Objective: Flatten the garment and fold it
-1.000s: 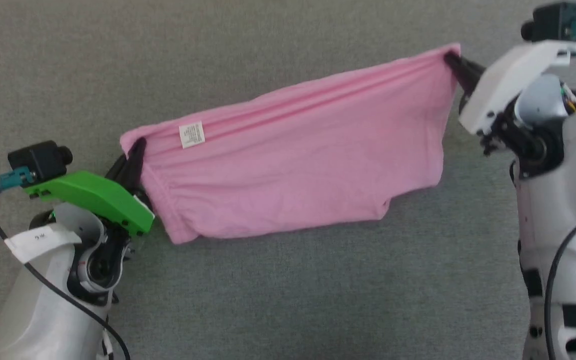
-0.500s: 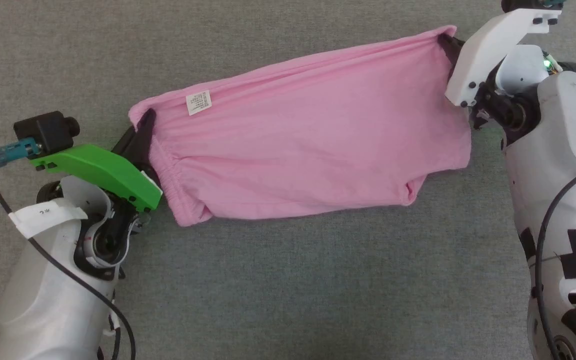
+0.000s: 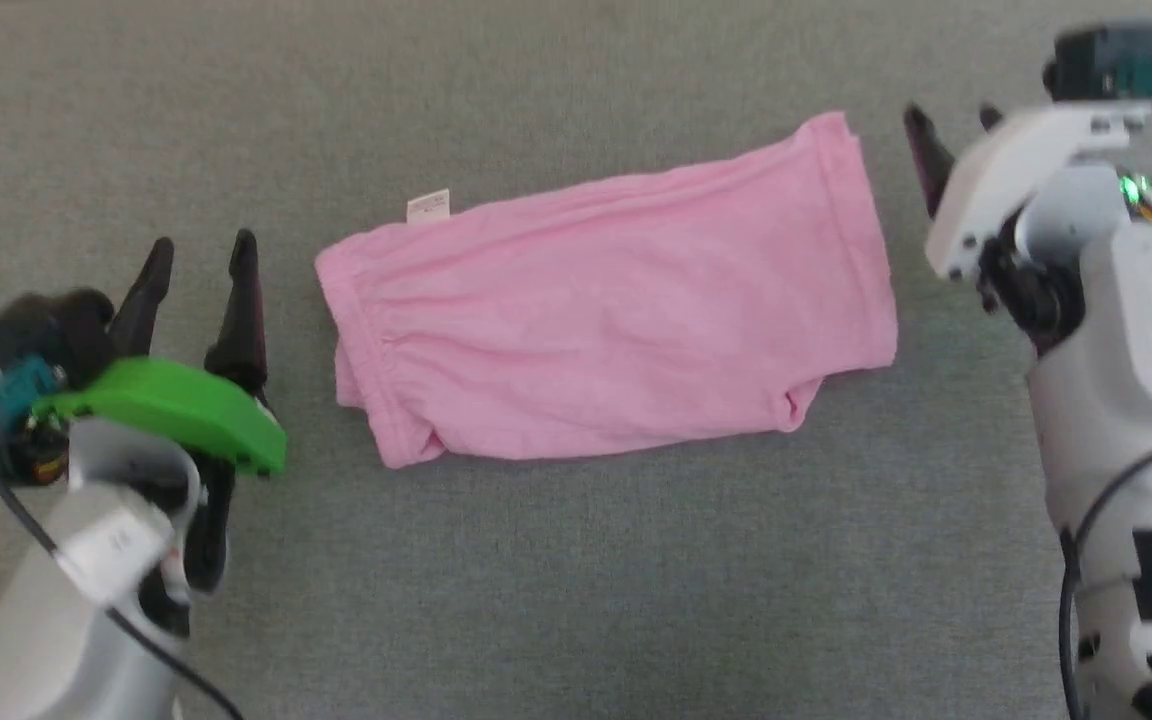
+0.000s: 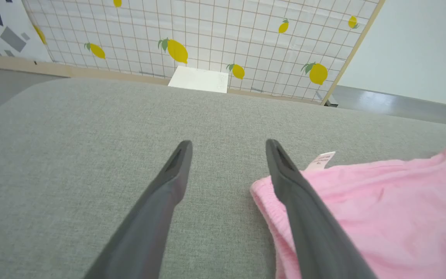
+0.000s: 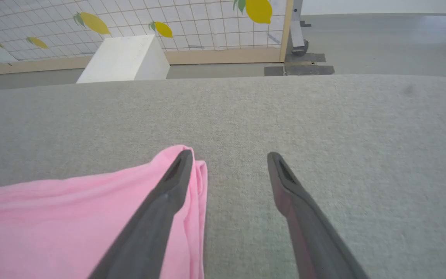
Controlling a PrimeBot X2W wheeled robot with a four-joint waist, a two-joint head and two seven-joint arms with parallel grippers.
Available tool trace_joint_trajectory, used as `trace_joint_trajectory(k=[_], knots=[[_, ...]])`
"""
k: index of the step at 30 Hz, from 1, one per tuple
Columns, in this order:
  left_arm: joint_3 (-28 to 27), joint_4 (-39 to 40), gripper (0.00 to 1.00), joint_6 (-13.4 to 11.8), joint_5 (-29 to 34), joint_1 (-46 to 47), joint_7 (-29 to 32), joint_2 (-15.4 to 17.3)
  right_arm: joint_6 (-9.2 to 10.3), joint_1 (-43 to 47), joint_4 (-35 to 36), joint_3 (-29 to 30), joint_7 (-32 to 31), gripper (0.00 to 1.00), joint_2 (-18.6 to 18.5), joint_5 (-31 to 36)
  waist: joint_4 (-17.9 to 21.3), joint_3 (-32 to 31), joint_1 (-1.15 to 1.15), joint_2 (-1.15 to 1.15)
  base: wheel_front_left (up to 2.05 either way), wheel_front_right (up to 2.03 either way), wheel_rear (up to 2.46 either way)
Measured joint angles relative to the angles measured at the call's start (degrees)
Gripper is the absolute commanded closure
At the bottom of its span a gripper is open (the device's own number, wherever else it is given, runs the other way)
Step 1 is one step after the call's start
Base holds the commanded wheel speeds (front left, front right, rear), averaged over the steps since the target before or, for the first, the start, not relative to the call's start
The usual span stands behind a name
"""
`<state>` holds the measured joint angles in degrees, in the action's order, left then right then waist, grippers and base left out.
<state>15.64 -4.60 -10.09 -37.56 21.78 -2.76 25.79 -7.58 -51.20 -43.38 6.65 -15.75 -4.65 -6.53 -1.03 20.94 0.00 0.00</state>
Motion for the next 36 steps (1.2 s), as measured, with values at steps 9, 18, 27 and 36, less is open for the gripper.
trace_joint_trajectory(k=[9,18,27,36], knots=[[3.04,3.61,0.00,-3.91,7.16,-12.46,-9.03,-0.02,0.00,17.48,12.54,-0.96,-5.59,0.00,1.01,2.41,0.21,-7.21,0.00,0.00,0.00,0.00,0.00],[3.31,4.97,0.00,-4.56,5.76,-16.18,-9.94,-2.40,0.00,19.37,19.19,-3.93,-18.05,0.00,1.66,3.57,-0.37,-8.16,0.00,0.00,0.00,0.00,0.00],[3.85,5.33,0.00,-3.24,5.69,-13.19,-10.00,-2.78,0.00,11.99,12.55,-1.46,-27.42,0.00,1.75,13.61,-4.46,-4.13,0.00,0.00,0.00,0.00,0.00],[4.71,4.55,0.00,-2.56,5.30,-12.53,-9.89,-3.10,0.01,9.22,9.34,-0.74,-29.41,1.00,1.27,14.67,-7.25,-0.76,0.00,0.00,0.00,0.00,0.00]])
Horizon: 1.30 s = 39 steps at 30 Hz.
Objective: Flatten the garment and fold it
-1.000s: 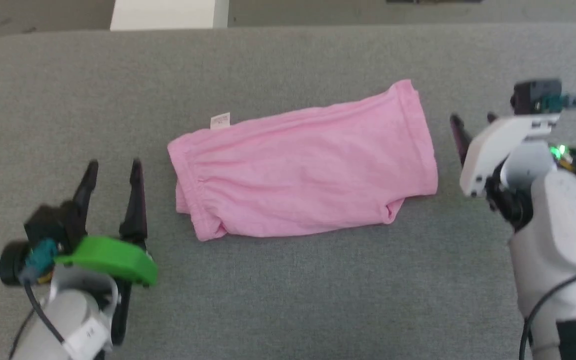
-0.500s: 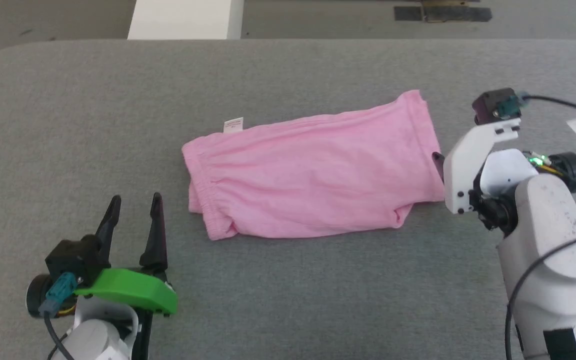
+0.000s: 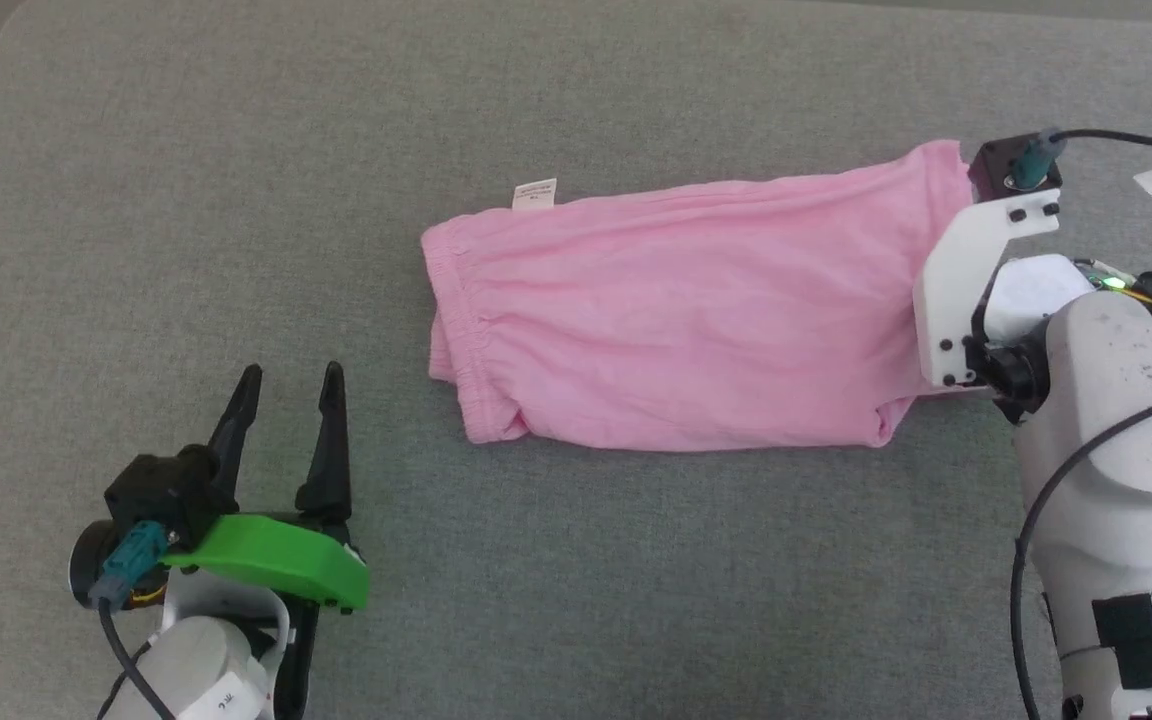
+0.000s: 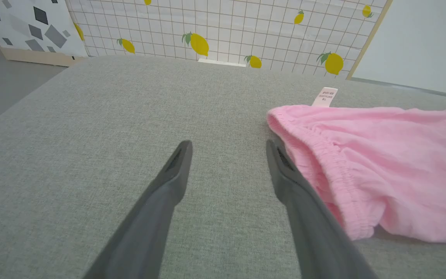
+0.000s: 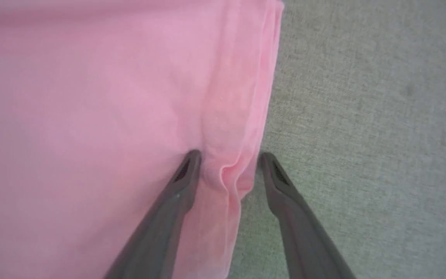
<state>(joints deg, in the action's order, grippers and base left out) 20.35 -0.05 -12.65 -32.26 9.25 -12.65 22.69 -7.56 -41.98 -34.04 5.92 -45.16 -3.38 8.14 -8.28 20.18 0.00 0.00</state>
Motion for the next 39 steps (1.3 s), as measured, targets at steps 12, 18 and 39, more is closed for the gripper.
trace_joint_trajectory(k=[12,18,39], knots=[[5.67,1.78,0.00,-0.29,-6.72,7.03,23.94,-1.46,0.00,0.13,-1.67,-1.03,1.14,1.00,0.57,-2.93,1.58,-2.14,0.00,0.00,0.00,0.00,0.00],[8.80,-1.97,0.00,-1.54,-6.15,15.28,36.07,-0.76,0.00,0.58,-1.63,-2.80,1.42,1.00,0.58,-4.55,2.95,-2.26,0.00,0.00,0.00,0.00,0.00],[8.02,-12.70,1.00,4.61,-15.99,18.71,45.36,-0.99,-0.01,2.02,0.89,-6.04,4.10,1.00,0.56,-10.60,5.93,-2.00,0.00,0.00,0.00,0.00,0.00]])
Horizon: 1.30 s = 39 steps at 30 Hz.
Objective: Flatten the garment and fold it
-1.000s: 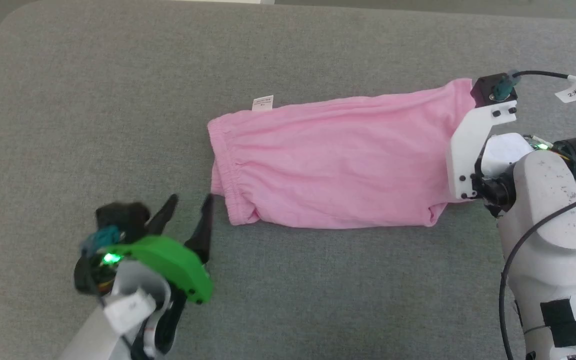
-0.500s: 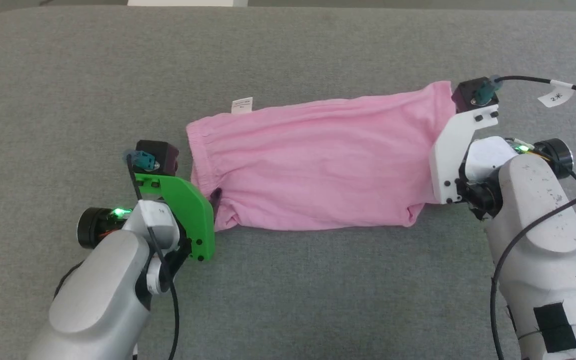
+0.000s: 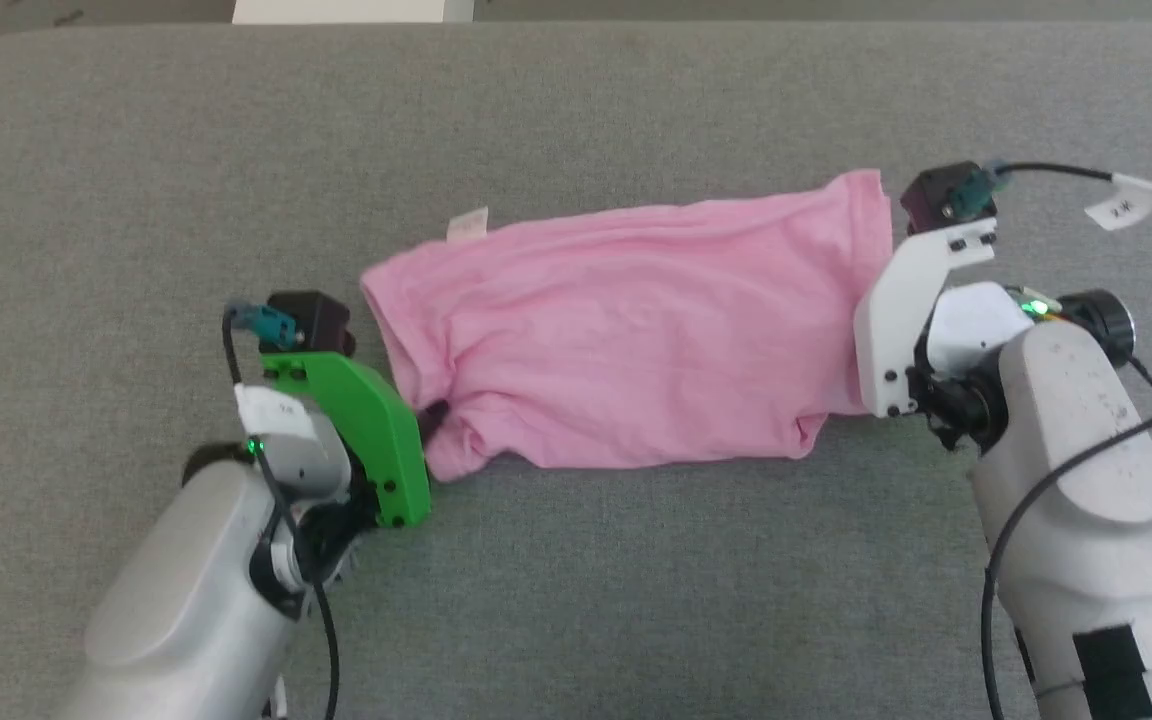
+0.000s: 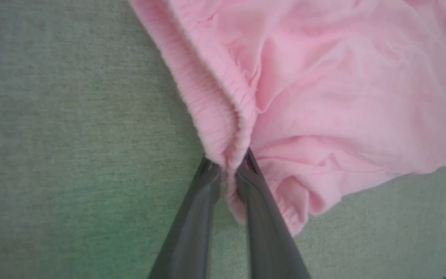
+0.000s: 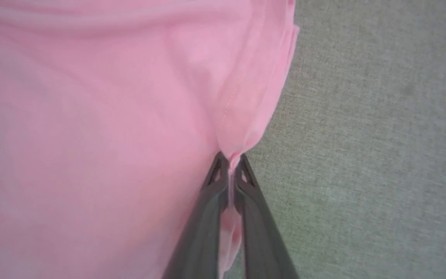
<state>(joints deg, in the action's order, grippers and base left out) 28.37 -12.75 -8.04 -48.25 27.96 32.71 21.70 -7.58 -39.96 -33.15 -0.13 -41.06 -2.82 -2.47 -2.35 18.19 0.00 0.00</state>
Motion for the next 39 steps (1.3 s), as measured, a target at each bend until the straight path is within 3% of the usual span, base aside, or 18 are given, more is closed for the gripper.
trace_joint_trajectory(k=[6,11,17,23,24,25,26,27,28,29,35,39], knots=[[-2.47,4.55,1.00,0.10,-3.82,-5.85,1.11,2.18,0.00,7.71,7.36,1.00,-0.40,1.00,-1.08,-4.89,0.07,-2.59,0.00,0.00,0.00,0.00,0.00],[-4.04,8.61,1.00,-2.15,-5.12,-10.77,2.66,5.01,0.00,17.35,17.10,2.55,-2.43,1.00,-1.66,-8.51,0.43,-5.28,0.00,0.00,0.00,0.00,0.00],[-5.20,12.50,1.00,-4.06,-8.90,-16.50,5.45,5.75,0.00,27.64,28.27,4.77,-5.79,1.00,-1.19,-11.13,1.21,-7.61,0.00,0.00,0.00,0.00,0.00],[-6.13,15.03,1.00,-6.16,-10.20,-19.10,6.03,7.09,-0.01,32.36,33.45,6.36,-8.11,1.00,-0.20,-12.04,1.67,-7.94,0.00,0.00,0.00,0.00,0.00],[-6.10,15.02,0.72,-6.30,-10.17,-19.21,6.02,7.08,-0.01,32.77,33.52,6.39,-8.10,1.00,-0.04,-12.03,1.62,-7.94,0.00,0.00,0.00,0.00,0.00],[-5.94,14.91,0.09,-6.47,-10.16,-19.34,5.99,6.95,-0.01,33.15,33.36,6.55,-8.10,1.00,0.02,-12.06,1.55,-7.96,0.00,0.00,0.00,0.00,0.00],[-5.67,14.75,0.00,-6.65,-10.11,-19.47,6.00,6.97,-0.01,33.36,33.11,6.59,-8.09,1.00,0.01,-12.04,1.51,-7.99,0.00,0.00,0.00,0.00,0.00],[-5.49,14.45,0.00,-6.75,-10.01,-19.72,6.00,6.90,0.00,33.56,32.79,6.64,-7.86,0.81,0.00,-11.93,1.46,-8.07,0.00,0.00,0.00,0.00,0.00],[-5.50,14.16,0.00,-6.81,-10.02,-19.90,5.95,6.69,0.00,33.72,32.43,6.76,-7.55,0.14,0.01,-11.78,1.41,-8.19,0.00,0.00,0.00,0.00,0.00],[-5.48,13.94,0.00,-7.00,-10.01,-19.99,5.95,6.65,0.00,33.83,32.20,6.84,-7.09,0.00,0.00,-11.66,1.37,-8.30,0.00,0.00,0.00,0.00,0.00],[-6.54,14.70,0.00,-7.49,-9.78,-20.29,4.14,6.84,0.00,34.23,32.72,7.45,-5.13,0.00,-0.02,-12.45,1.16,-9.47,0.00,0.00,0.00,0.00,0.00],[-10.34,17.18,0.00,-7.40,-5.88,-19.97,-4.07,7.61,0.00,34.23,35.65,9.50,-4.21,0.00,-0.04,-12.89,0.95,-10.22,0.00,0.00,0.00,0.00,0.00]])
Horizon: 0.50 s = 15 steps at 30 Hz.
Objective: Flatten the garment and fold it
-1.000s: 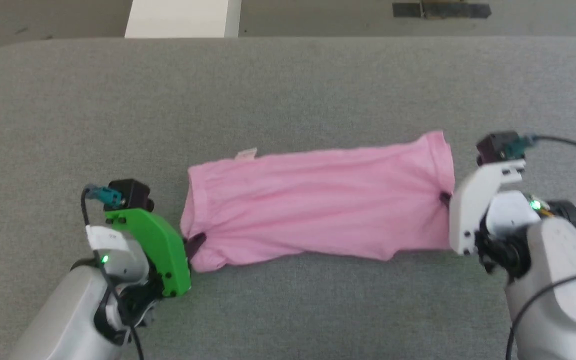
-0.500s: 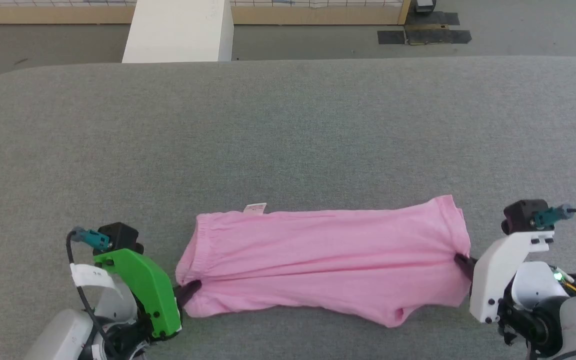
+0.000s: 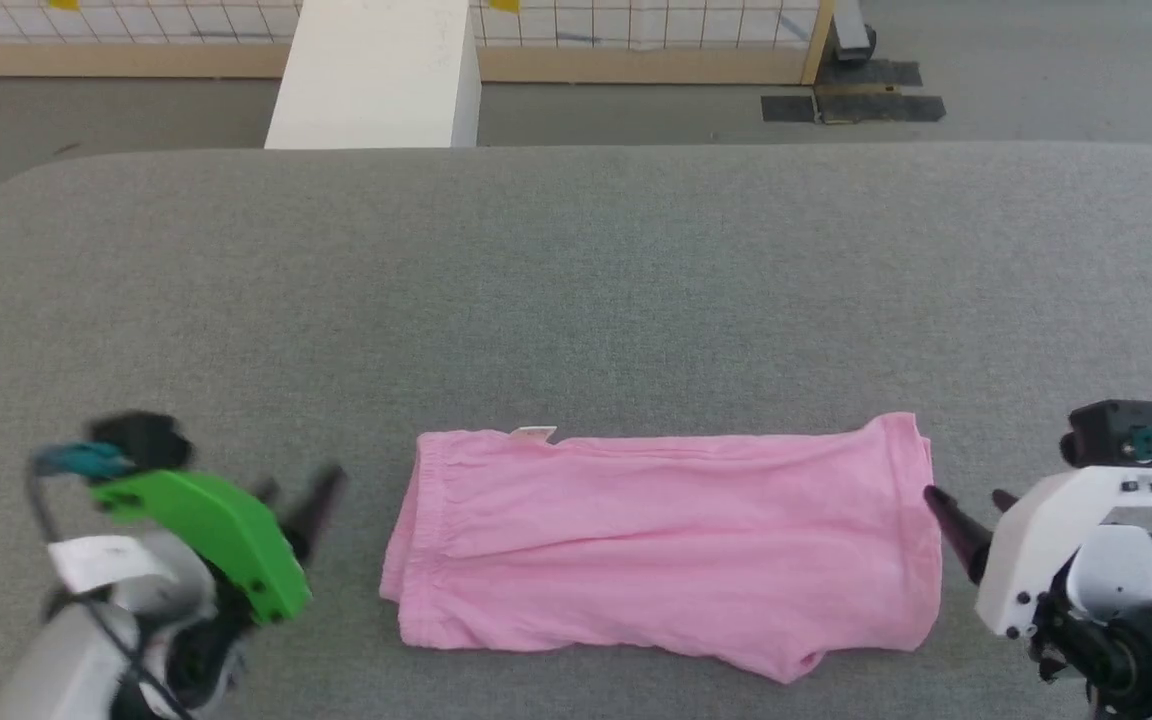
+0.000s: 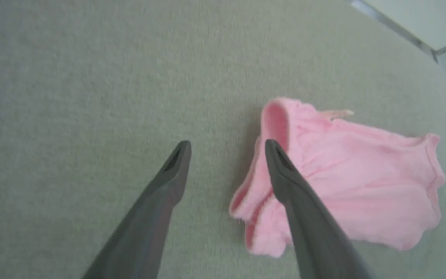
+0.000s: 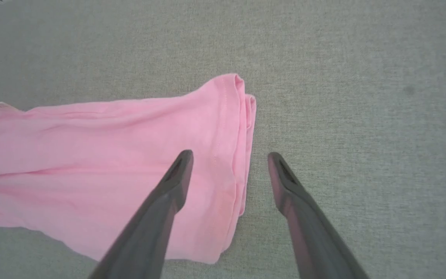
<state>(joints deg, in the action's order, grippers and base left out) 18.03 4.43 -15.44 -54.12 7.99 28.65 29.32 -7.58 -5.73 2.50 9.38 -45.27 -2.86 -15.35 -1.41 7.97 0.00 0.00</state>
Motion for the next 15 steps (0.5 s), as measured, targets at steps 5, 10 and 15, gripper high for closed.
trace_joint_trajectory(k=[5,10,15], knots=[[-4.60,0.47,0.00,2.79,8.75,1.44,-20.59,-0.18,0.00,-0.31,-0.73,1.98,0.07,0.00,-0.02,1.77,0.37,-0.34,0.00,0.00,0.00,0.00,0.00],[-4.60,-2.07,0.00,6.02,16.51,1.46,-37.73,-1.05,0.00,-2.54,-6.58,1.12,-0.11,0.00,-0.05,4.59,0.72,0.00,0.00,0.00,0.00,0.00,0.00],[-4.71,-3.58,0.00,6.65,20.19,1.33,-42.73,-3.92,0.00,-5.89,-12.48,-1.70,0.97,0.00,-0.01,5.01,0.50,1.05,0.00,0.00,0.00,0.00,0.00]])
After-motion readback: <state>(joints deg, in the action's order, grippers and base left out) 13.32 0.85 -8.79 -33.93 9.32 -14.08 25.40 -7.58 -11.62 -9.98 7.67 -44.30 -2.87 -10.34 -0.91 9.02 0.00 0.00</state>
